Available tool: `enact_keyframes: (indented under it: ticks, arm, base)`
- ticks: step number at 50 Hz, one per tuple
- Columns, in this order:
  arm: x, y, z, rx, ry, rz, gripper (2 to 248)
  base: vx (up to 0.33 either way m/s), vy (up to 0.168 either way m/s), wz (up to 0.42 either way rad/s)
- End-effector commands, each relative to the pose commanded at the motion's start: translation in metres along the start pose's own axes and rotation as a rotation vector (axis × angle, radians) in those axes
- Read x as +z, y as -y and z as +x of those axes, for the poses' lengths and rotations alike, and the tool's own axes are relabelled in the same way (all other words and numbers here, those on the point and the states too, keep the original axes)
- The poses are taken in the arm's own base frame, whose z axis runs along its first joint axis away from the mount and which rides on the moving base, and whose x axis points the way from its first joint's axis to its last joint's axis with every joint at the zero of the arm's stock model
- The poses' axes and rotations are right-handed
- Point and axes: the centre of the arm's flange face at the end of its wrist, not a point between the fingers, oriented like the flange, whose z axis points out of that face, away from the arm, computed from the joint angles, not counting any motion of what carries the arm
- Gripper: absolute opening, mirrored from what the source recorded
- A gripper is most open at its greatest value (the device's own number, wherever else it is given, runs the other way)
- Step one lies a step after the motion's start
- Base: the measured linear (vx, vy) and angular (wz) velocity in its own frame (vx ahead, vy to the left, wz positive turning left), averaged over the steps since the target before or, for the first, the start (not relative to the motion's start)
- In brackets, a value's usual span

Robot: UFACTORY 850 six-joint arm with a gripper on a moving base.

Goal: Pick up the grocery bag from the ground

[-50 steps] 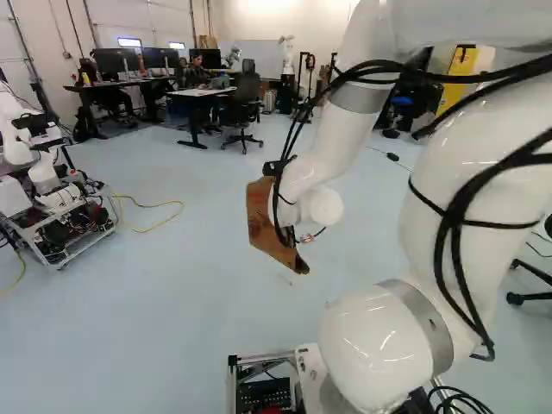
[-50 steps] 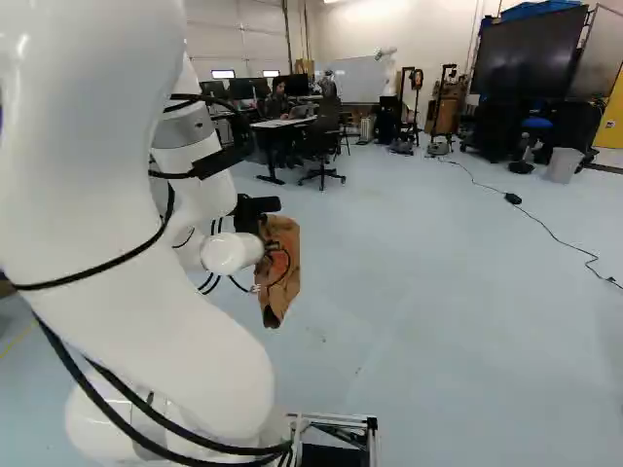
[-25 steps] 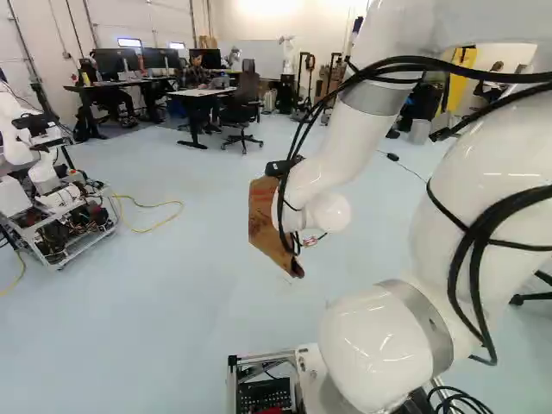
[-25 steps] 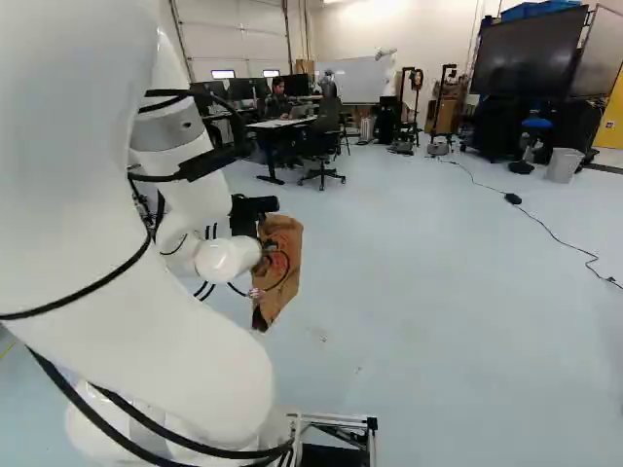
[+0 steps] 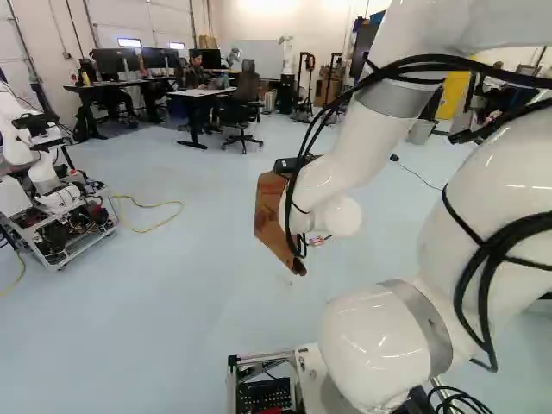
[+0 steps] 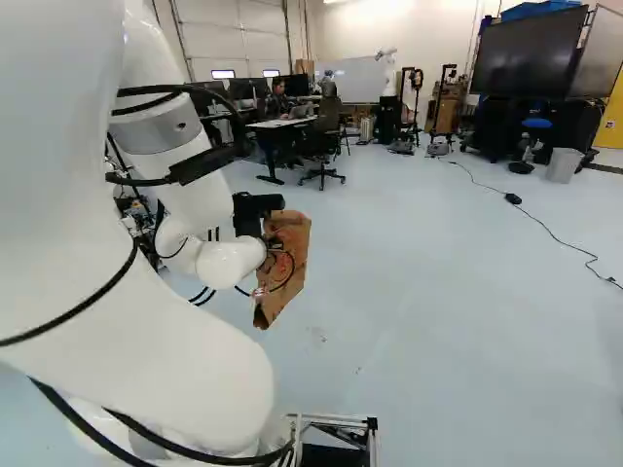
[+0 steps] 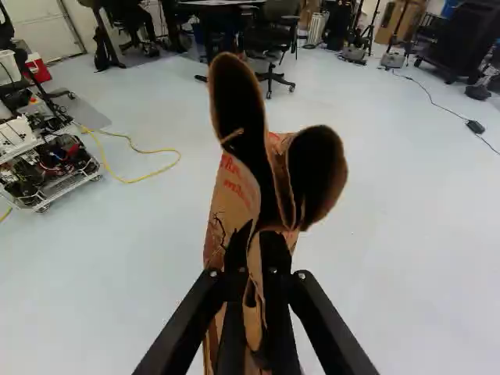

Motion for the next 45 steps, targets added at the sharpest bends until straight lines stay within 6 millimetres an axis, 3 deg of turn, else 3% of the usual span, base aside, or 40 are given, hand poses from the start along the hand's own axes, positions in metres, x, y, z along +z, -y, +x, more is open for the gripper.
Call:
enact_keyframes:
  ticks: [23,45]
  arm:
    - [-0.026,-0.02,0.001,0.024,-0.086,-0.06,25]
    - [-0.038,-0.029,-0.001,0.033,-0.127,-0.089,25]
  base:
    - [0.0,0.0,0.0]
    - [0.0,0.0,0.0]
